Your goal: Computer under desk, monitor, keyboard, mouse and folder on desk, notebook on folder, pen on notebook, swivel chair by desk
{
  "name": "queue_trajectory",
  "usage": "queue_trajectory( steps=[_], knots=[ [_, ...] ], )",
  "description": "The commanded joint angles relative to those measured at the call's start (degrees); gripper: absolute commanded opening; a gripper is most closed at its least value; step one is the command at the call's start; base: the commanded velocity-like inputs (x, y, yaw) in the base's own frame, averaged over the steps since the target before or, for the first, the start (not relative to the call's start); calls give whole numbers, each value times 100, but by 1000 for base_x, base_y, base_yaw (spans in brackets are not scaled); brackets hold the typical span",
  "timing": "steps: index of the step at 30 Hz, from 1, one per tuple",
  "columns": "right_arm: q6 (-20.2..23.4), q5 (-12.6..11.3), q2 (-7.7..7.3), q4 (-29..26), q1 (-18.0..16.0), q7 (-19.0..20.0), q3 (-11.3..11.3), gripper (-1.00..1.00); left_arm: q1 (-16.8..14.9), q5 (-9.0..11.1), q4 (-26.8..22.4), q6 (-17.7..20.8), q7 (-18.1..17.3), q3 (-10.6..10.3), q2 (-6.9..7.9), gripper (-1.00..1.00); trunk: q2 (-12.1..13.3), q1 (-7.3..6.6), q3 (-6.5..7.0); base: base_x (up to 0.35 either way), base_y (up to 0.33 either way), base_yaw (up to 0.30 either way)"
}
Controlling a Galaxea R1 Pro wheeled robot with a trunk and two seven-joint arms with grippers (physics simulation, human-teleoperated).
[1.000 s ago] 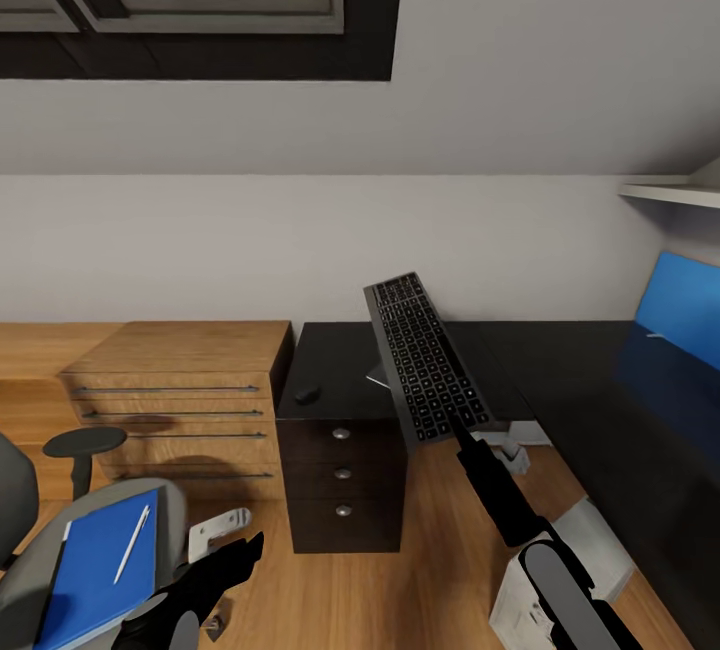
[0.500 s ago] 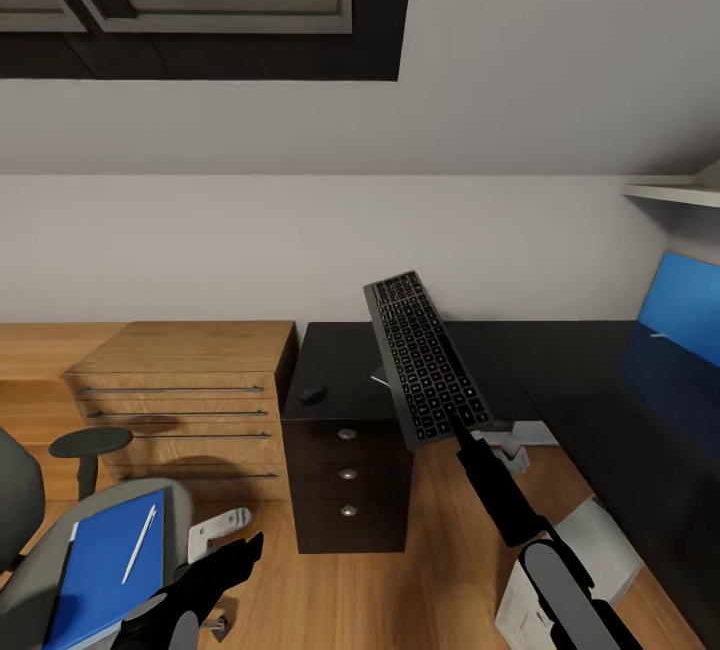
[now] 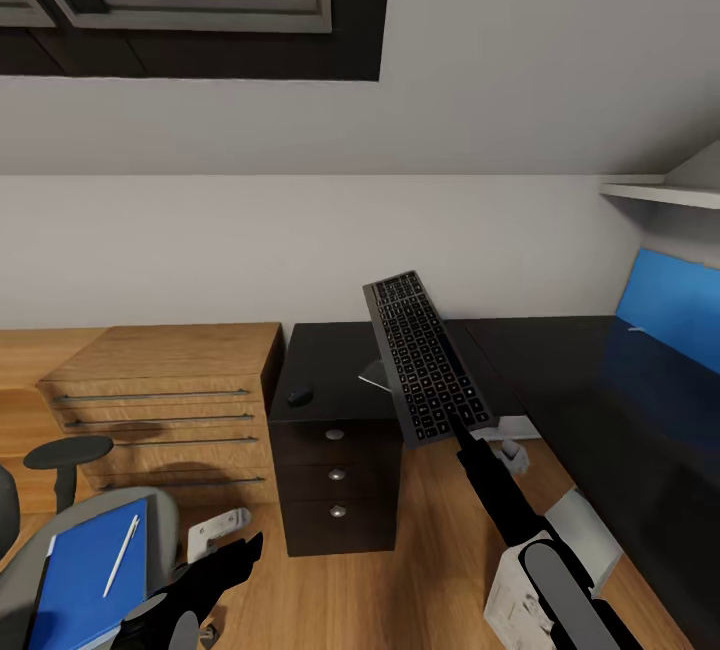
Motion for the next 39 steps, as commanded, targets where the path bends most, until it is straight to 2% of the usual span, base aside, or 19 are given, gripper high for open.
queue_trajectory(
  steps=[1,15,25,28,30,32,34,39],
  knots=[
    [-11,-66,-8,3,-5,25,14,-100,-2,61,-9,21,40,4,-4,100,-4,0,-5,0,0,-24],
    [-7,-74,-15,3,-5,19,13,-100,-2,61,-9,21,40,3,-4,100,-4,0,-5,0,0,-7],
    [-7,-72,-16,-8,-2,19,12,-100,1,61,-9,10,40,7,-4,100,-4,0,-5,0,0,-203],
    [-12,-66,-21,-193,51,12,7,-100,-5,64,8,-13,36,97,2,100,-4,0,-5,0,0,-255],
    [-14,-59,-22,-334,126,4,6,-100,-6,67,130,-31,26,151,63,100,-4,0,-5,0,0,-252],
    [-15,-53,-23,-491,215,-27,5,-100,-7,64,368,-91,15,194,205,100,-4,0,-5,0,0,-233],
    [-16,-54,-23,-535,238,-52,5,-100,4,66,437,-171,7,204,280,100,-4,0,-5,0,0,-216],
    [-16,-23,-23,-651,281,-148,12,-100,260,70,540,-477,-9,213,354,100,-4,0,-5,0,0,-141]
  ],
)
